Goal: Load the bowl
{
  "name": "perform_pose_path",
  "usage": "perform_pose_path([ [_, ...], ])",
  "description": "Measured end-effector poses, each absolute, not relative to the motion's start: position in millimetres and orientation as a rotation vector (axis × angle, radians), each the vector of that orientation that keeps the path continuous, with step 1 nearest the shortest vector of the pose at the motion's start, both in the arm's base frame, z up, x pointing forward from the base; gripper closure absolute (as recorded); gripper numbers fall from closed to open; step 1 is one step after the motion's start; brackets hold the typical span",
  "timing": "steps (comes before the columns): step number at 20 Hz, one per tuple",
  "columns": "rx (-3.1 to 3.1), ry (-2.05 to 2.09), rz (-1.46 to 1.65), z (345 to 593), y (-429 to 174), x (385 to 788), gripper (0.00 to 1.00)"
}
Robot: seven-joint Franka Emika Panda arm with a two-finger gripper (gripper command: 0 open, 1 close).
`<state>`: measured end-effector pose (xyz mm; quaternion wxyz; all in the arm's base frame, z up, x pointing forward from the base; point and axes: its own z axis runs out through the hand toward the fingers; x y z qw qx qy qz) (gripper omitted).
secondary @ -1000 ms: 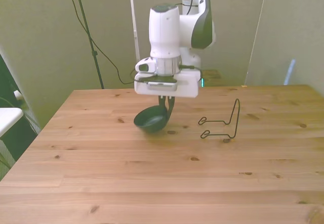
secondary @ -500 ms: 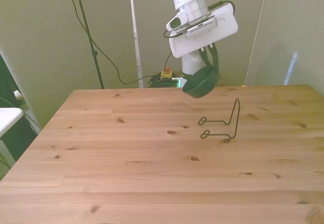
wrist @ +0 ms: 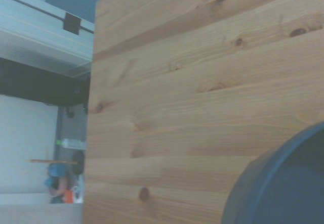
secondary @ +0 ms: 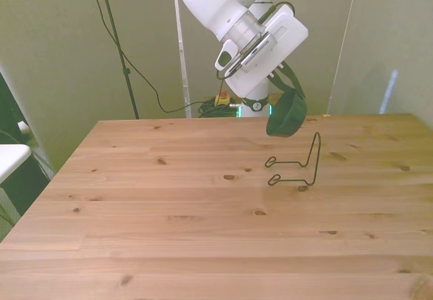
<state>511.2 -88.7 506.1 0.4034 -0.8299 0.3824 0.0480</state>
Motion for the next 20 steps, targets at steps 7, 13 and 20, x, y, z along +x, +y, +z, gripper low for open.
perform_pose_path([
  [7, -1.977, 1.026, 0.271, 465.6, -79.6, 527.2, 1.0],
  [13, -1.974, 1.07, 0.287, 466.9, -72.3, 533.2, 1.0],
  [20, -1.954, 1.133, 0.289, 461.8, -77.8, 537.1, 1.0],
])
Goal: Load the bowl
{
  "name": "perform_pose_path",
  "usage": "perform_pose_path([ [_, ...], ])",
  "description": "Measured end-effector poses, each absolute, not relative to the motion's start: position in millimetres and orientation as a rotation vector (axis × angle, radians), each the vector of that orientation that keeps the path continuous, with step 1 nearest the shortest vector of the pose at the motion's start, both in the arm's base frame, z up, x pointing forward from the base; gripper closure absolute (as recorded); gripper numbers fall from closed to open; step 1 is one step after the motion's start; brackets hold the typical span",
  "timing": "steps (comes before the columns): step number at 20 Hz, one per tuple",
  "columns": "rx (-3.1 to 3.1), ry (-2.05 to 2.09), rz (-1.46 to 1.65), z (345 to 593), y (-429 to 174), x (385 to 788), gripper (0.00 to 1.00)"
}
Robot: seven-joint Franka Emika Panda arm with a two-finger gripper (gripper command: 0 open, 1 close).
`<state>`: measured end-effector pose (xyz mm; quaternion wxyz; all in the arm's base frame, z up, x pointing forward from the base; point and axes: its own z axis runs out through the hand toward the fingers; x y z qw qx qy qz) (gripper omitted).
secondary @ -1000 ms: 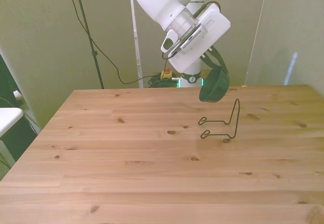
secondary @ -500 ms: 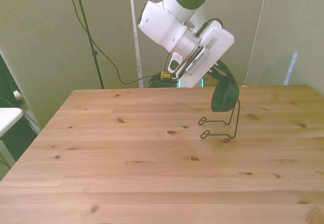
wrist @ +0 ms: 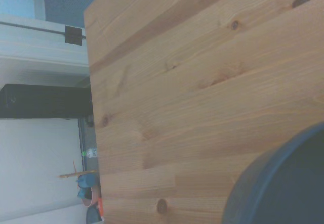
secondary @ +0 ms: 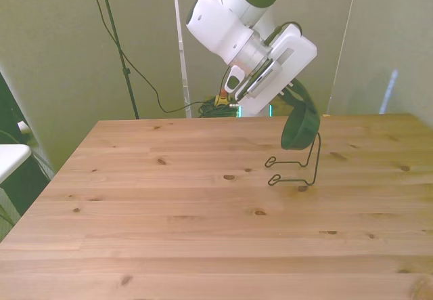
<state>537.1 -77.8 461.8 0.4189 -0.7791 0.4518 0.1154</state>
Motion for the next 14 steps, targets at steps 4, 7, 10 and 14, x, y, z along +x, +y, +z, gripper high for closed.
perform_pose_path([
  [4, -1.946, 1.143, 0.325, 440.9, -85.3, 540.0, 1.0],
  [7, -1.961, 1.114, 0.309, 442.0, -84.6, 541.4, 1.0],
  [10, -1.976, 1.086, 0.297, 443.9, -81.9, 542.8, 1.0],
  [14, -1.982, 1.078, 0.296, 438.8, -83.8, 543.6, 1.0],
])
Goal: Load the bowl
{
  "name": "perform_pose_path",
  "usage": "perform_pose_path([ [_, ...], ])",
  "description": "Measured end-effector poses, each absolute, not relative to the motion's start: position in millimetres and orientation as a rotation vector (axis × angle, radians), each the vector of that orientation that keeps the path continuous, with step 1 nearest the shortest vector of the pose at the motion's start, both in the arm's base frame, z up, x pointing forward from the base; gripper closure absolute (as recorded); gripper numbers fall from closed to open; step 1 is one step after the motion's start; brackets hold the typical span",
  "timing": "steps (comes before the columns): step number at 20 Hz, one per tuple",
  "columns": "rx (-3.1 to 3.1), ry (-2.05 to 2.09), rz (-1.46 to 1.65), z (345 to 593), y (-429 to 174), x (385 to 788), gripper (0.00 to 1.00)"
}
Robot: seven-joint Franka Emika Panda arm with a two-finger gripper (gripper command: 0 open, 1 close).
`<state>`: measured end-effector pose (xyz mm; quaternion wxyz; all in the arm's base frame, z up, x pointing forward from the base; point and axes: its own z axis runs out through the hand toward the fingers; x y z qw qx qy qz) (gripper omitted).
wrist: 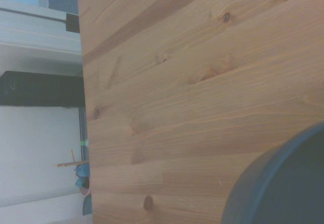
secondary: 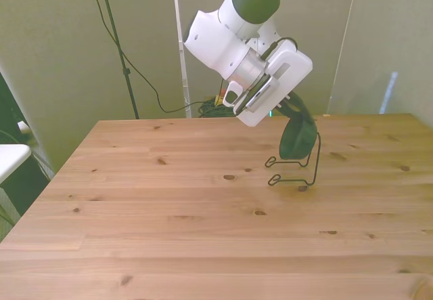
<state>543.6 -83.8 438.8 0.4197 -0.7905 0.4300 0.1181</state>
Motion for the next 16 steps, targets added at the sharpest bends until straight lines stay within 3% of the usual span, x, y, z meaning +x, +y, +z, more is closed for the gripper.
perform_pose_path([
  [16, -1.985, 1.094, 0.325, 415.0, -88.9, 552.2, 1.0],
])
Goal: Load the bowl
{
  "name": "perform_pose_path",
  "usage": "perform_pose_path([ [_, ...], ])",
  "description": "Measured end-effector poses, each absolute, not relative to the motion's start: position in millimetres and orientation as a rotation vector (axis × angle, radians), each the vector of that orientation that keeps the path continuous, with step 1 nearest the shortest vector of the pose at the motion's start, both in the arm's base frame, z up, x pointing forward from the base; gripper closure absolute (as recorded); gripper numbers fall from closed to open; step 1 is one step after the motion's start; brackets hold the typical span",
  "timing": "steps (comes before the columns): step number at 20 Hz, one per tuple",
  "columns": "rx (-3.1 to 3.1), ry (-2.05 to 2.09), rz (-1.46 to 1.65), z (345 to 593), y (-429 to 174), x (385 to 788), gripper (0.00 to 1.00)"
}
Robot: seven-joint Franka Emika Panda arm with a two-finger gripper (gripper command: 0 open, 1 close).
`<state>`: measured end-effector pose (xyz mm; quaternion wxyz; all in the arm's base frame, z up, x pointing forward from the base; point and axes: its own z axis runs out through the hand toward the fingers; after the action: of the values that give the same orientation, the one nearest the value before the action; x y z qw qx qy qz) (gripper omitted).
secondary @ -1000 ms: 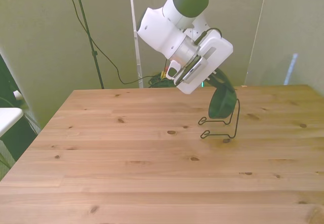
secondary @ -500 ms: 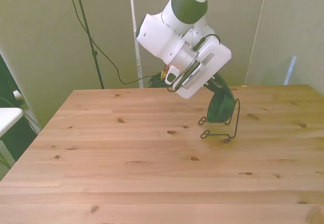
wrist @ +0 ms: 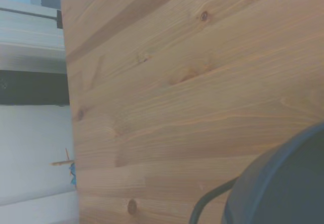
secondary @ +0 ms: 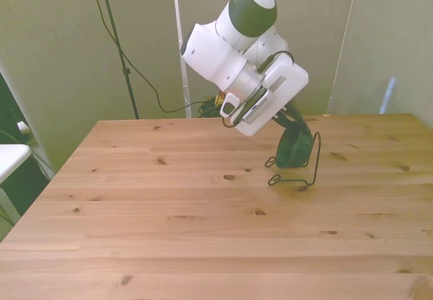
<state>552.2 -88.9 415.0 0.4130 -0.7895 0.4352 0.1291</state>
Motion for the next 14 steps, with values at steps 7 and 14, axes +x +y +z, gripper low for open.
perform_pose_path([
  [7, -1.988, 1.1, 0.334, 408.0, -87.8, 554.0, 1.0],
  [14, -1.993, 1.111, 0.342, 395.1, -87.9, 556.8, 1.0],
])
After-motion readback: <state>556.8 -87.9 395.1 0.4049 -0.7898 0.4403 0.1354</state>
